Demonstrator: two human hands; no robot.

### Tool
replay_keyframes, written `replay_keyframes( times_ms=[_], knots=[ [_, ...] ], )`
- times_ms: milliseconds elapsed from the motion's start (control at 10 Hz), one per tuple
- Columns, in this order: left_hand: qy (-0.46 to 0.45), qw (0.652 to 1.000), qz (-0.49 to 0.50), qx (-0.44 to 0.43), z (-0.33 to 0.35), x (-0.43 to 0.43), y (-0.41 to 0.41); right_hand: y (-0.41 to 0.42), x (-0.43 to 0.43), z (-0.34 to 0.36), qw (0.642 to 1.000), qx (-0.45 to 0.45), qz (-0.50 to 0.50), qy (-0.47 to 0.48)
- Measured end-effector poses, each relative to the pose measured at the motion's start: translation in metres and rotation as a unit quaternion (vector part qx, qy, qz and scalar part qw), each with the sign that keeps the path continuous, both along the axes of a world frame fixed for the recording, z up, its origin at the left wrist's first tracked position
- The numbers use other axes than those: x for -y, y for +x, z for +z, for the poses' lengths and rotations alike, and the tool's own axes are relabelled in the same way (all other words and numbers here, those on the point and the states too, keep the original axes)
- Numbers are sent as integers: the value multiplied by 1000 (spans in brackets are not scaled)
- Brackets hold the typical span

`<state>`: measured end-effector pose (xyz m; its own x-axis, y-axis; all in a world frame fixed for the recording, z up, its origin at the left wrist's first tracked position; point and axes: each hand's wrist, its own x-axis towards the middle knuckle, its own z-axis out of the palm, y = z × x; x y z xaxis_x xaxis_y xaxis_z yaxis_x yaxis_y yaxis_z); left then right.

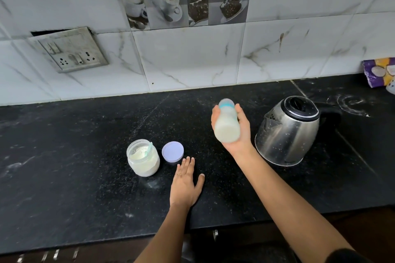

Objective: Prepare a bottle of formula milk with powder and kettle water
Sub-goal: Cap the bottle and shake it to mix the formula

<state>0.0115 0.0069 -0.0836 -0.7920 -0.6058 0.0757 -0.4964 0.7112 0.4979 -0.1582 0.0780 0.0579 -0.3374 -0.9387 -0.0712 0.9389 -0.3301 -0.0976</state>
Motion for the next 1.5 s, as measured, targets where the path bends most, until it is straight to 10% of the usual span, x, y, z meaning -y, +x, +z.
replay_keyframes(
  times_ms=[200, 400, 500, 600, 700, 900, 1100, 1200, 1400, 1500],
  knots=[
    [-3, 1000, 2, 2, -1, 0, 0, 19, -9, 12, 965, -201, 75, -153],
    [-1, 1000, 0, -1, 0, 0, 1, 11, 3, 11, 987, -98, 104, -70],
    [0, 1000, -1, 2, 1, 0, 1, 20, -9, 9, 936, -285, 145, -146],
    [1, 1000, 0, 3, 0, 0, 1, 23, -7, 12, 952, -251, 127, -124],
    [0, 1000, -1, 1, 2, 0, 1, 14, 6, 3, 994, -18, 81, -75],
    [2, 1000, -4, 6, 2, 1, 1, 19, -5, 12, 945, -208, 136, -213],
    [3, 1000, -7, 6, 2, 1, 1, 8, 3, 17, 982, -77, 92, -146],
    [1, 1000, -5, 8, 1, 0, 2, 19, -8, 17, 942, -216, 128, -221],
    [3, 1000, -4, 6, 1, 1, 1, 18, 2, 16, 984, -43, 94, -148],
    [4, 1000, -1, 3, 1, 1, 2, 23, -2, 13, 963, -114, 131, -205]
  ],
)
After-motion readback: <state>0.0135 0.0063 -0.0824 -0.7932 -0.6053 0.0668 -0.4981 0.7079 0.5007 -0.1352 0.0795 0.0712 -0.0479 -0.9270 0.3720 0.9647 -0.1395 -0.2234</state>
